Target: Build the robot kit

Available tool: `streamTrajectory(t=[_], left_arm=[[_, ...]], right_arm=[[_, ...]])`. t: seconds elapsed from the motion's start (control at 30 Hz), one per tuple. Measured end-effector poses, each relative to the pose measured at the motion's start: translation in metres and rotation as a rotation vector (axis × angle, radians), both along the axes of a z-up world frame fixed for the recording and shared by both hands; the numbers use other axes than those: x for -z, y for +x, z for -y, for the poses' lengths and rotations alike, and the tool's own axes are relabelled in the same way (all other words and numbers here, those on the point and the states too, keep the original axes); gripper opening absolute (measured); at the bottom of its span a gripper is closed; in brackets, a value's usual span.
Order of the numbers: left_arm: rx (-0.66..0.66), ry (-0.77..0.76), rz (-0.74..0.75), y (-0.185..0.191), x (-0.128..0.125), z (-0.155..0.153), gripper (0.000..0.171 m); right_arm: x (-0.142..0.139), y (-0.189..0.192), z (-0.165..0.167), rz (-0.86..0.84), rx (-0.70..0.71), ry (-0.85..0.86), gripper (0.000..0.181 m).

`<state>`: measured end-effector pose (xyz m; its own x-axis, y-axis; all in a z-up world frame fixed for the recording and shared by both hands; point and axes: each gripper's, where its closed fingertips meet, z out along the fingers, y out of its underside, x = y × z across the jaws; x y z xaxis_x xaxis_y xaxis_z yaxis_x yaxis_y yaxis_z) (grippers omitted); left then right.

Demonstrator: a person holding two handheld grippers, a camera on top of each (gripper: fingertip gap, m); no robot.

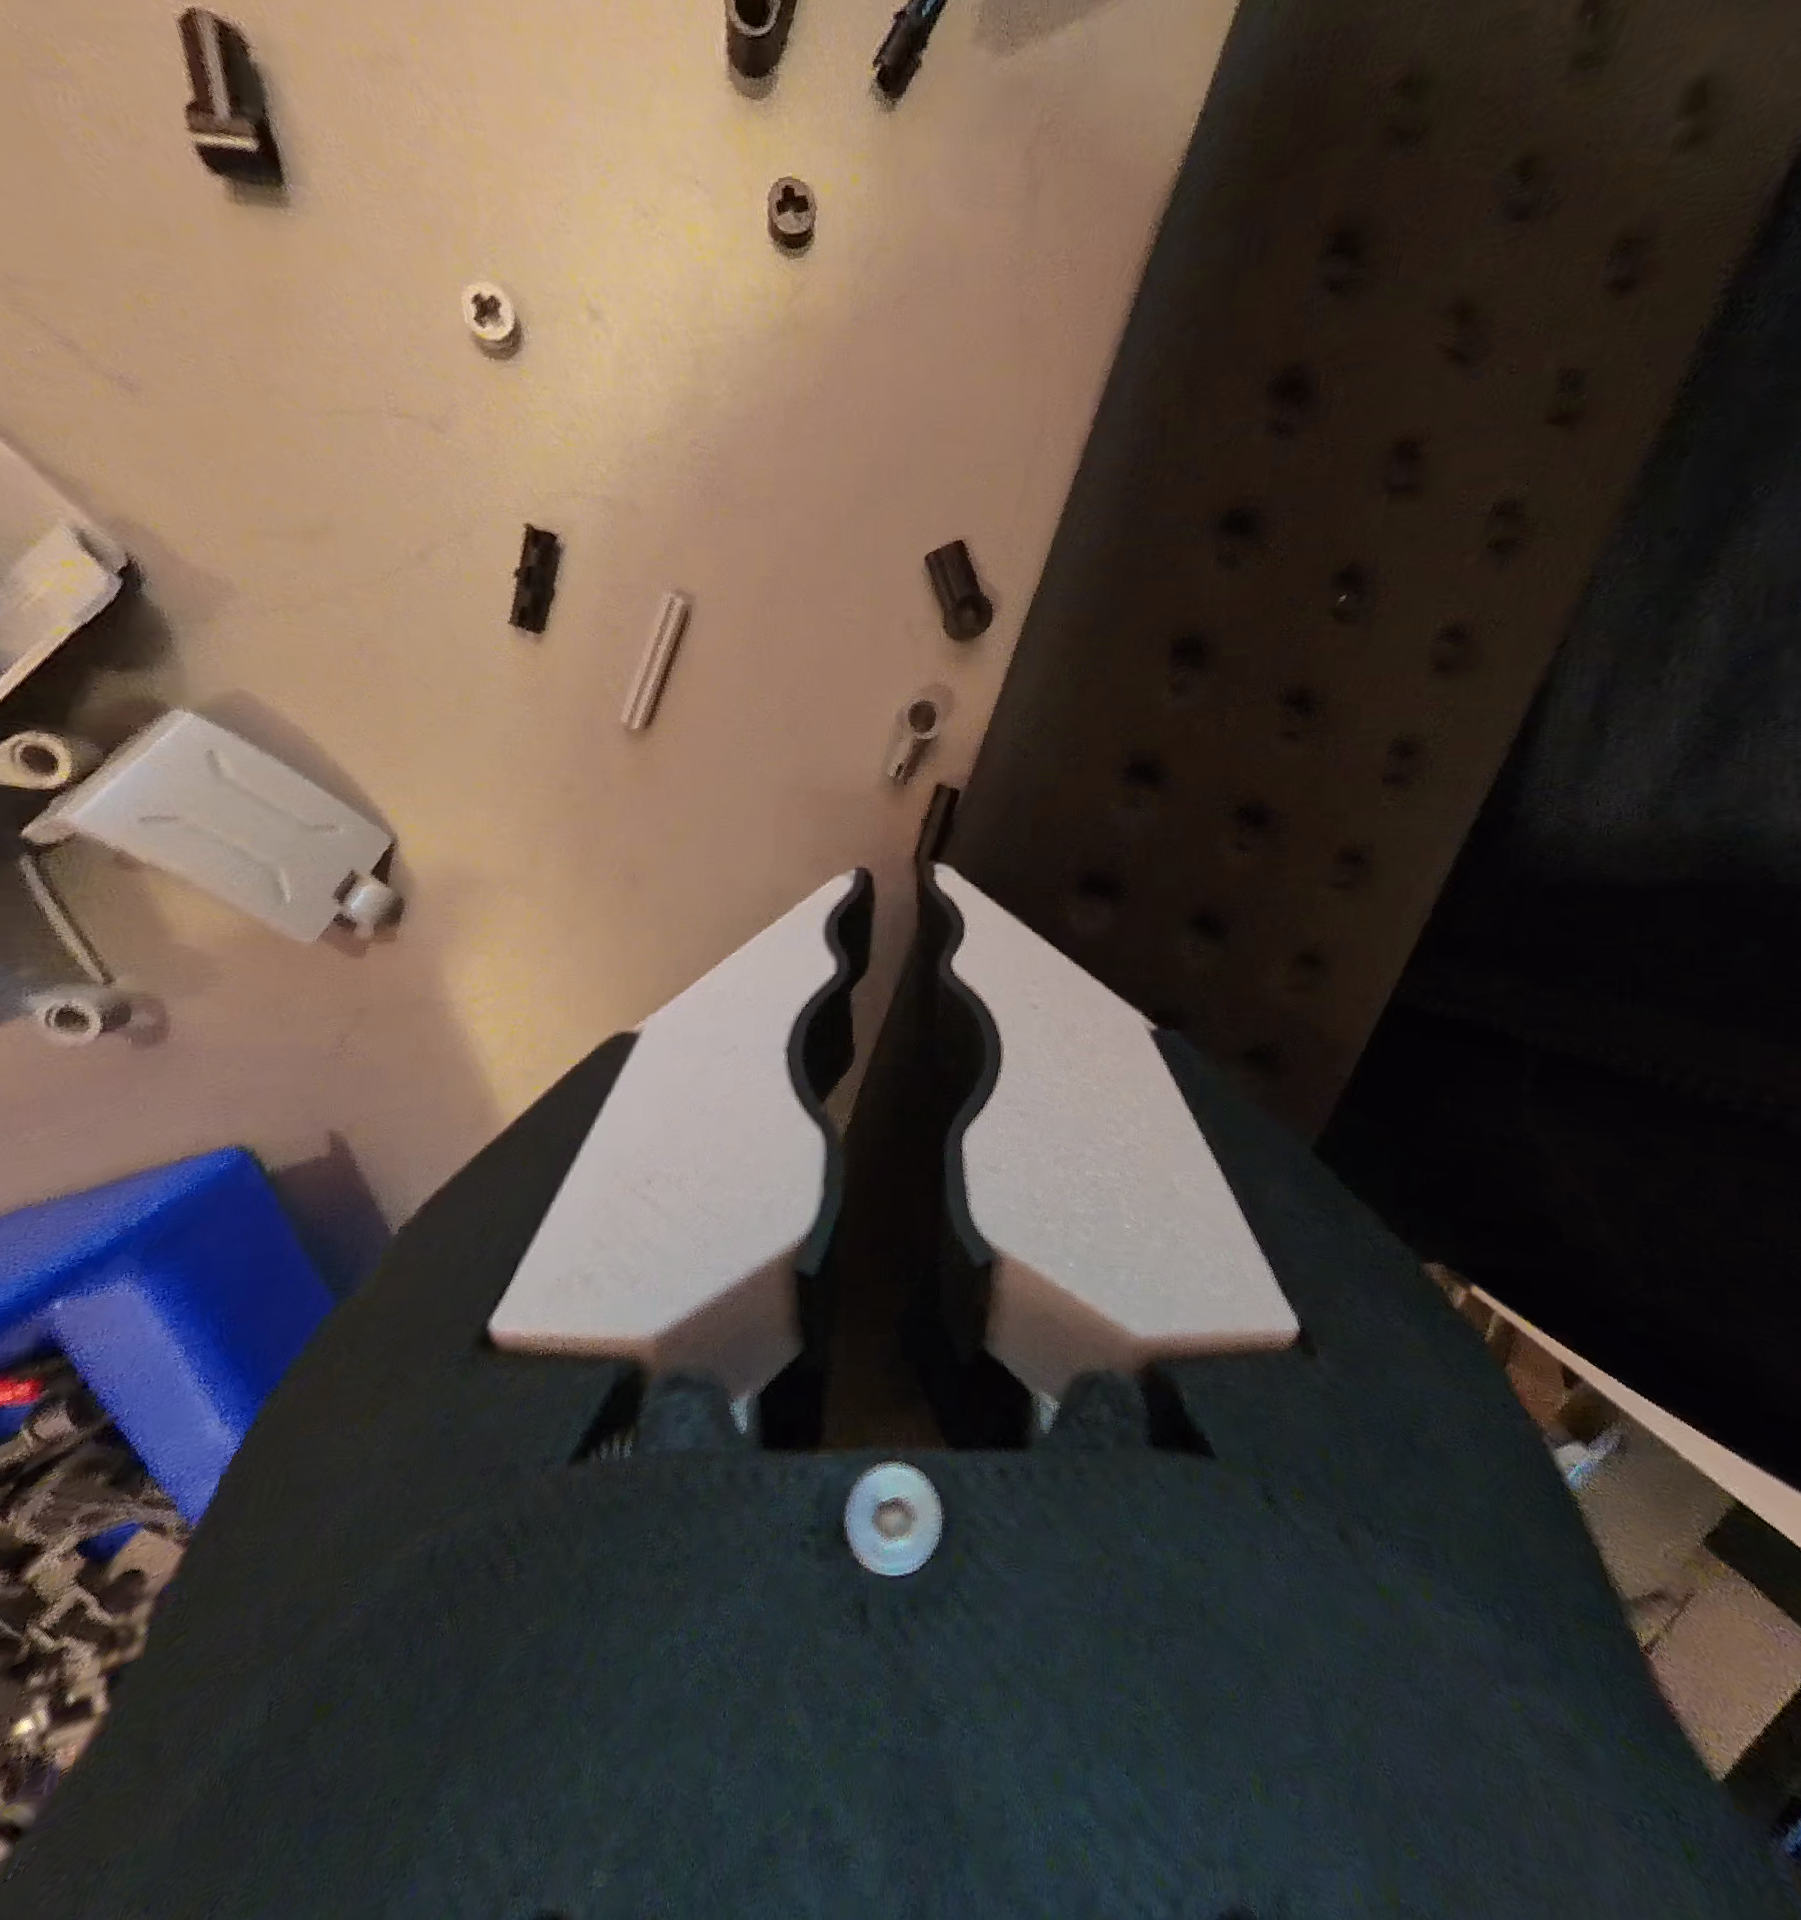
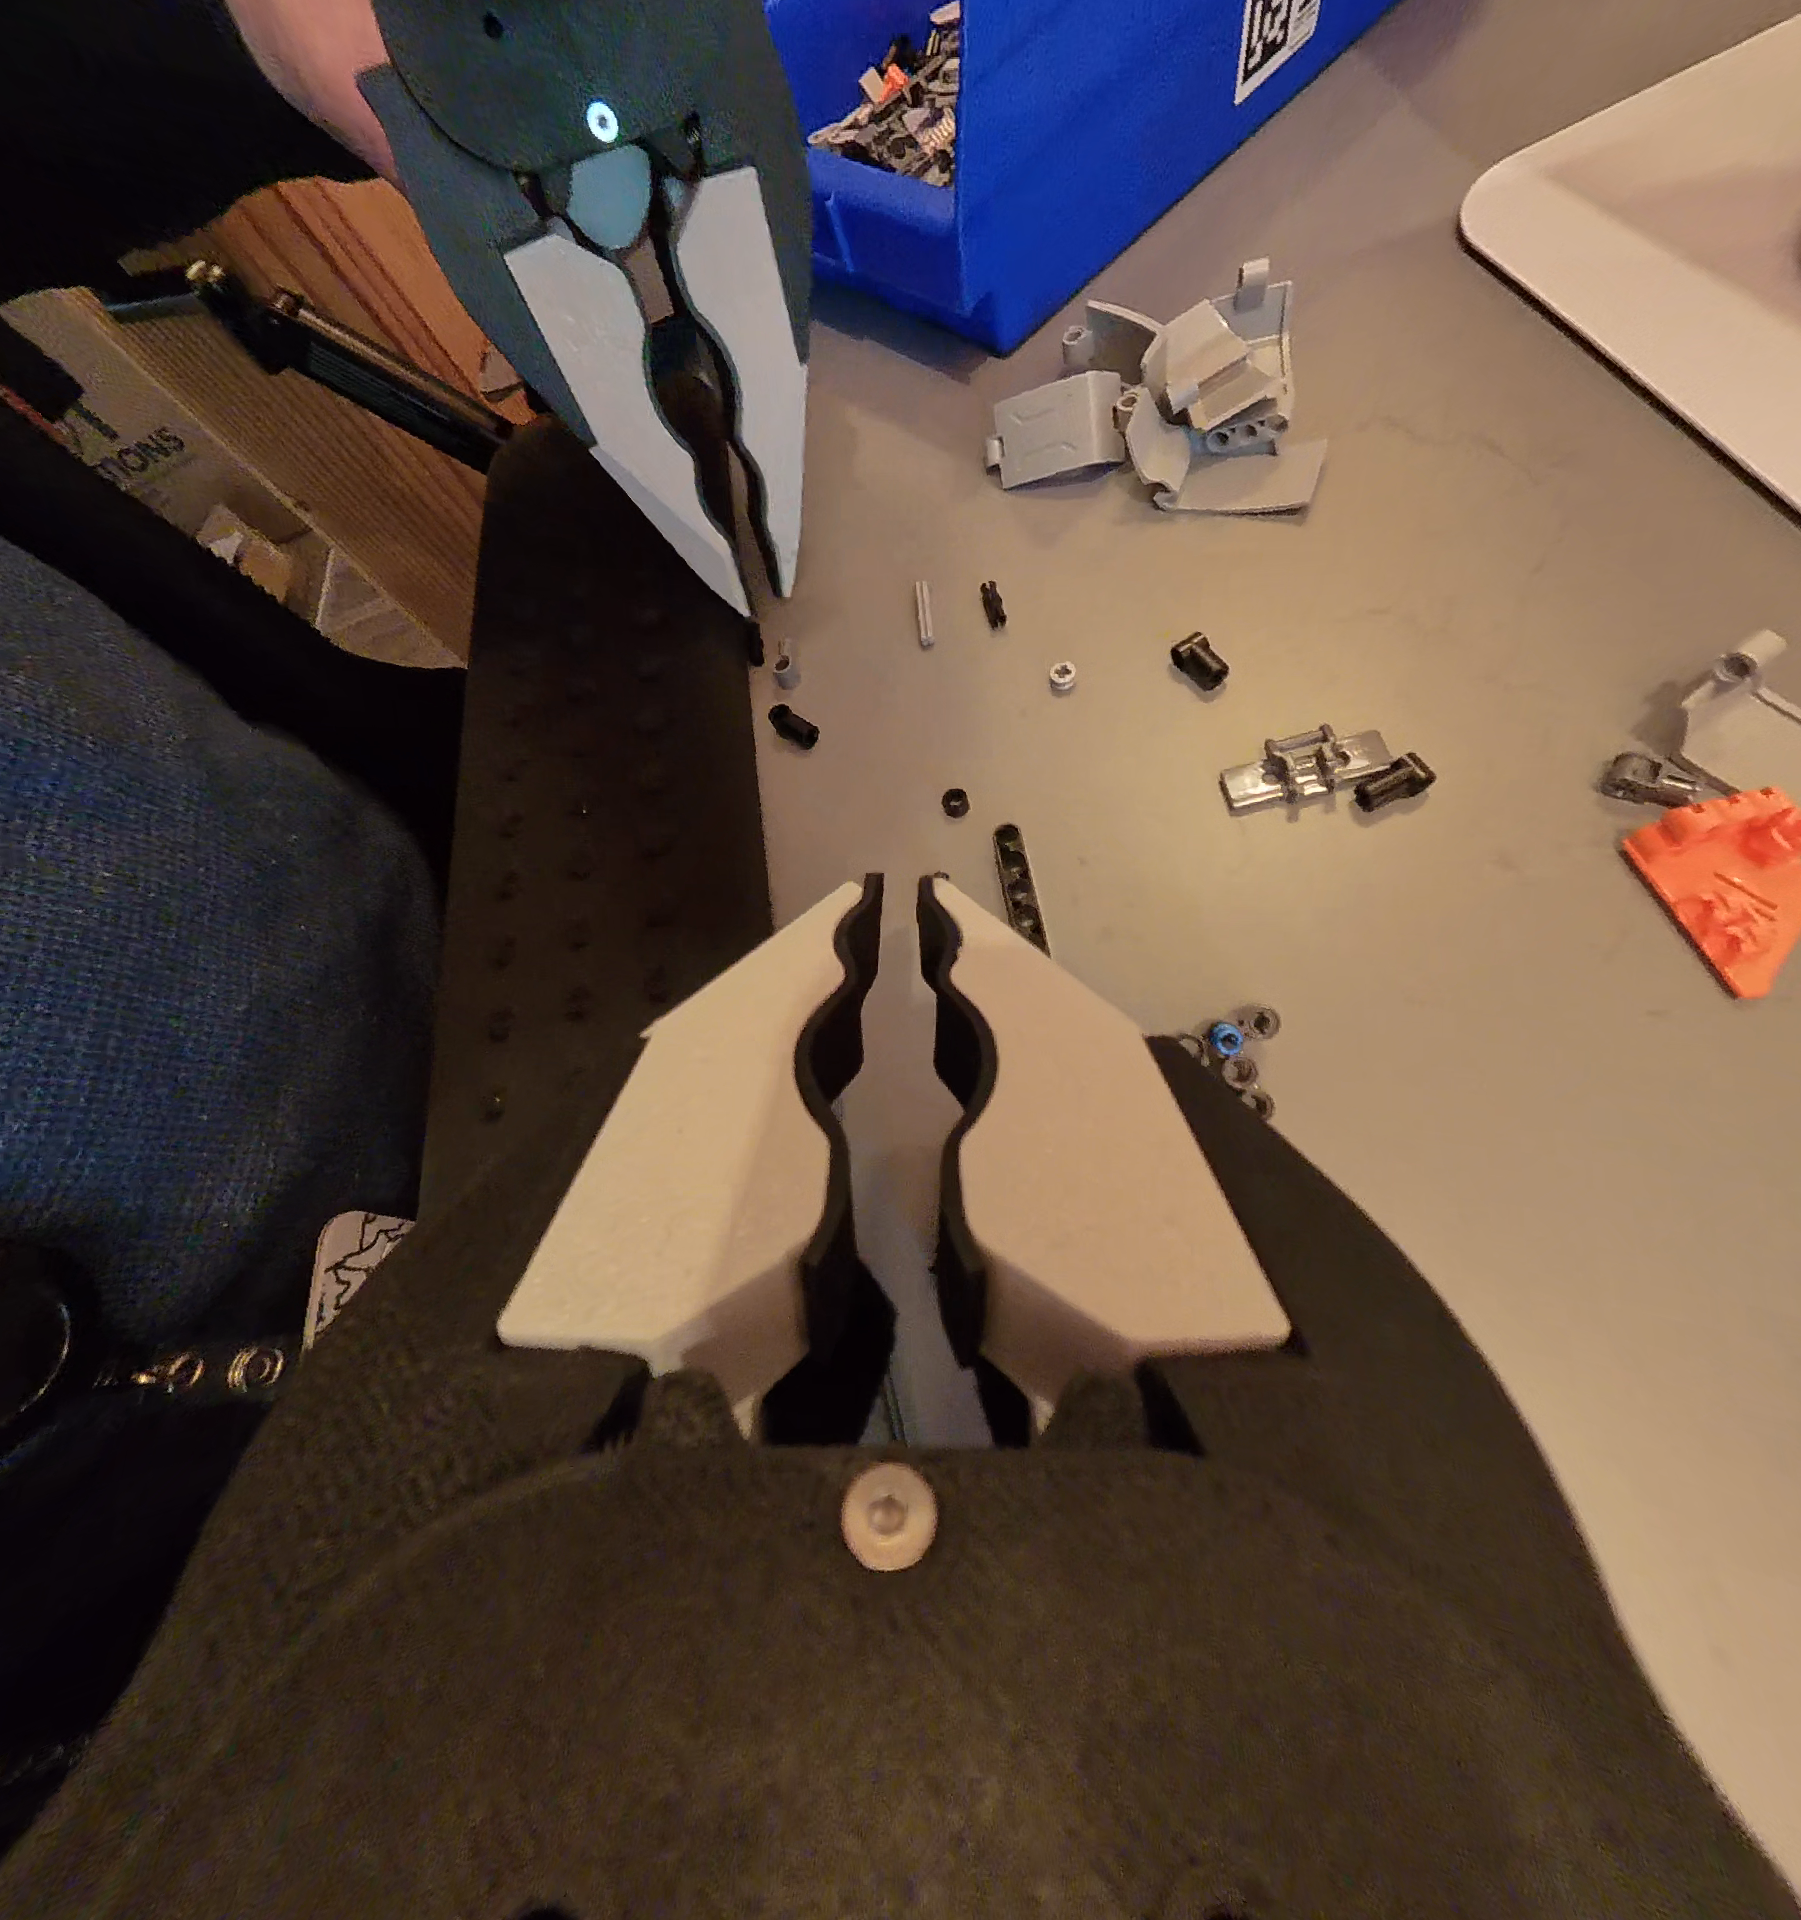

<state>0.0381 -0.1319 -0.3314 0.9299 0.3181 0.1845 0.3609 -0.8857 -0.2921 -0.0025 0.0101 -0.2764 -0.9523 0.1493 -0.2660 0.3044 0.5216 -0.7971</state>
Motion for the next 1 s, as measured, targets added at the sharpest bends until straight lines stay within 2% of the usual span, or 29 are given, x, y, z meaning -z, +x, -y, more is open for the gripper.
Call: streamTrajectory(t=[0.3,0.43,0.53,0.7,1.0], left_arm=[[0.125,0.052,0.074,0.005,0.003,-0.011,0.000],[0.115,0.038,0.020,-0.003,0.003,-0.012,0.012],[0.076,0.034,-0.050,-0.013,0.005,-0.012,0.008],[0.032,0.078,-0.019,-0.008,0.000,-0.014,0.014],[0.145,0.042,-0.013,0.001,0.003,-0.013,0.005]], right_arm=[[-0.002,-0.003,-0.005,-0.002,0.019,-0.012,0.004],[-0.005,-0.005,-0.009,-0.010,0.035,-0.021,0.003],[-0.005,-0.007,-0.011,-0.008,0.042,-0.025,0.004],[-0.008,-0.008,-0.013,-0.010,0.040,-0.034,0.004],[-0.010,-0.009,-0.010,-0.015,0.032,-0.037,0.004]])
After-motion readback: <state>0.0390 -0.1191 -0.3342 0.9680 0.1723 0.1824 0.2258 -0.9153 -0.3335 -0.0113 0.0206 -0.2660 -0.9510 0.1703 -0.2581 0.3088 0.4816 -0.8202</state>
